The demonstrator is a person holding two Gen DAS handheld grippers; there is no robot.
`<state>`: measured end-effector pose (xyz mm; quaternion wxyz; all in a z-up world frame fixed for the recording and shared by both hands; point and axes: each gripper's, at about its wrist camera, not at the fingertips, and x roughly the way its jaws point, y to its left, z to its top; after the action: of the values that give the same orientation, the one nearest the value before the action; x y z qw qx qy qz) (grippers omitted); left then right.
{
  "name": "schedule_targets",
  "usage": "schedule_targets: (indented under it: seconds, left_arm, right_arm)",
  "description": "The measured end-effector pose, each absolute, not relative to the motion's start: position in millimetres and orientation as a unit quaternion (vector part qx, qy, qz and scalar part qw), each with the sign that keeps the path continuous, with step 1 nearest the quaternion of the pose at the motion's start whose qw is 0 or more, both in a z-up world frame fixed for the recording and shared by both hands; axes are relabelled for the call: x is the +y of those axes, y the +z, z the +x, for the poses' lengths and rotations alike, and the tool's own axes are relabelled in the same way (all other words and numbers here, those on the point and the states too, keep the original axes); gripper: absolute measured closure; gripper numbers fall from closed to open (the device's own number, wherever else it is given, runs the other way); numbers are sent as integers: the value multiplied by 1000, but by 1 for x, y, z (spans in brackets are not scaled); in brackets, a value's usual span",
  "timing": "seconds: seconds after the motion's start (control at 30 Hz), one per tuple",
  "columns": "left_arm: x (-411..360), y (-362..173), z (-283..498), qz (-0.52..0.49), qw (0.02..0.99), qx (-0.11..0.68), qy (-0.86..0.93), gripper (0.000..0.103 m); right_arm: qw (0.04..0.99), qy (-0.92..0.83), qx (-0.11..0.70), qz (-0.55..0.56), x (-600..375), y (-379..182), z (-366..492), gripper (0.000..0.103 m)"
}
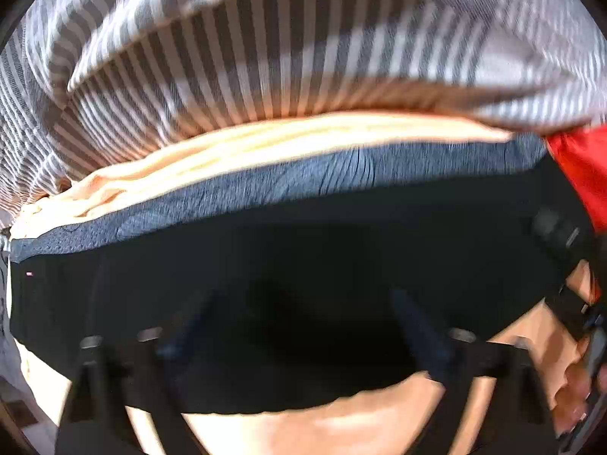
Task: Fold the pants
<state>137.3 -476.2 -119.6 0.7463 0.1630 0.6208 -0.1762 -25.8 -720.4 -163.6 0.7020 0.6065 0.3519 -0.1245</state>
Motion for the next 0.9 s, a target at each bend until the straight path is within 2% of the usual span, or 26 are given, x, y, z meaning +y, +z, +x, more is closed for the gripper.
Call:
schedule_targets:
  seconds: [0.03,0.1,0.33,0.53,0.73,0.87,0.9]
  left_arm:
    - [-480,-120,145,151,746,625,-172,49]
    - [-488,-123,159,123,743,635,-171,69]
    - [-523,-153,187,118,770,606,-161,69]
    - [-528,-150,203,96,778,604,-143,69]
    - [-507,-119,169,115,767,604,-184,69]
    - [-502,-140,143,130,755,615,-188,69]
    - [-505,-138,135,131,770,595,-190,69]
  right_arm:
    - [695,-126,360,610,-722,-168,-27,88]
    - [683,-117,354,628,-723,-177,-33,88]
    - [691,-112,358,618,-720,-179,-33,88]
    - [698,-108,364,607,-717,-179,-25,90]
    - [696,-108,364,609,-717,-181,-26,90]
    - [699,-110,364,606,-718,-181,-25,90]
    - [699,-112,366,605,-718,-180,-24,90]
